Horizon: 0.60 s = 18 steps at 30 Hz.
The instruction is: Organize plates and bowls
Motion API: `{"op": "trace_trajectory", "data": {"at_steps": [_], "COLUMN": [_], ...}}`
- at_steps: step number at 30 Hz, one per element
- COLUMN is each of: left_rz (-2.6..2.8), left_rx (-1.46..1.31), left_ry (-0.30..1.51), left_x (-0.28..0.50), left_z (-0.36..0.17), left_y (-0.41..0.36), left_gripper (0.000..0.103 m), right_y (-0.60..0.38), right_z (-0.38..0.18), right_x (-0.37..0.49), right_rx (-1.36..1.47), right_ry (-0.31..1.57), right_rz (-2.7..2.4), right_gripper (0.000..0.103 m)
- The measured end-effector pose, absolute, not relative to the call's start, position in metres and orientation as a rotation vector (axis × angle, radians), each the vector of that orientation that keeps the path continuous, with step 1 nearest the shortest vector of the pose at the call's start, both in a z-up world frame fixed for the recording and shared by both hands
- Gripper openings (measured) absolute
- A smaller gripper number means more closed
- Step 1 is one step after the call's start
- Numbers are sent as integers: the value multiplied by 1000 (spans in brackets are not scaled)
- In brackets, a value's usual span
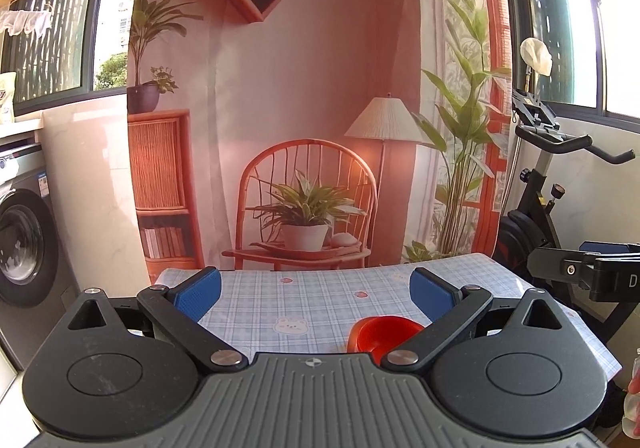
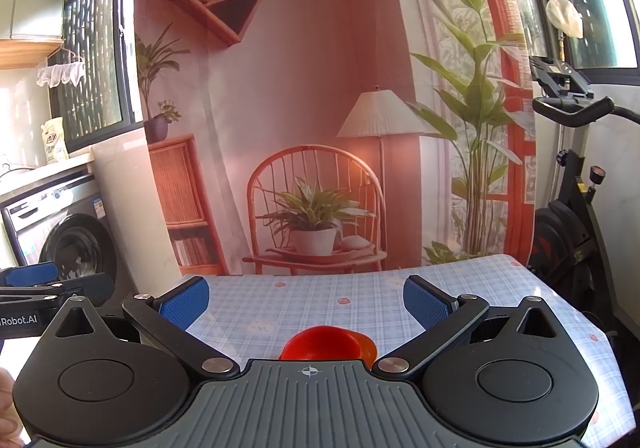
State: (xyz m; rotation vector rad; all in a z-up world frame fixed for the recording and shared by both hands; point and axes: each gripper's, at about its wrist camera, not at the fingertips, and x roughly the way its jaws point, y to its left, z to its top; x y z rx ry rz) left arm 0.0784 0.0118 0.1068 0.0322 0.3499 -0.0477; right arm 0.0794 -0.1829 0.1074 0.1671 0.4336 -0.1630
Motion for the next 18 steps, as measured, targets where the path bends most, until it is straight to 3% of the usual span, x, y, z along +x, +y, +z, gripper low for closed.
{"op": "trace_trajectory", "data": {"at_steps": [18], "left_rz": [-55], "left_rx": [14], "left_ry": [360], "left_x": [80], "left_z": [105], "left_y": [11], "left_gripper": [101], "right_y": [-184], "right_z": [107], "right_x": [79], "right_rx": [167], "right_ry": [432], "right_rz": [-163], "right_gripper": [103]}}
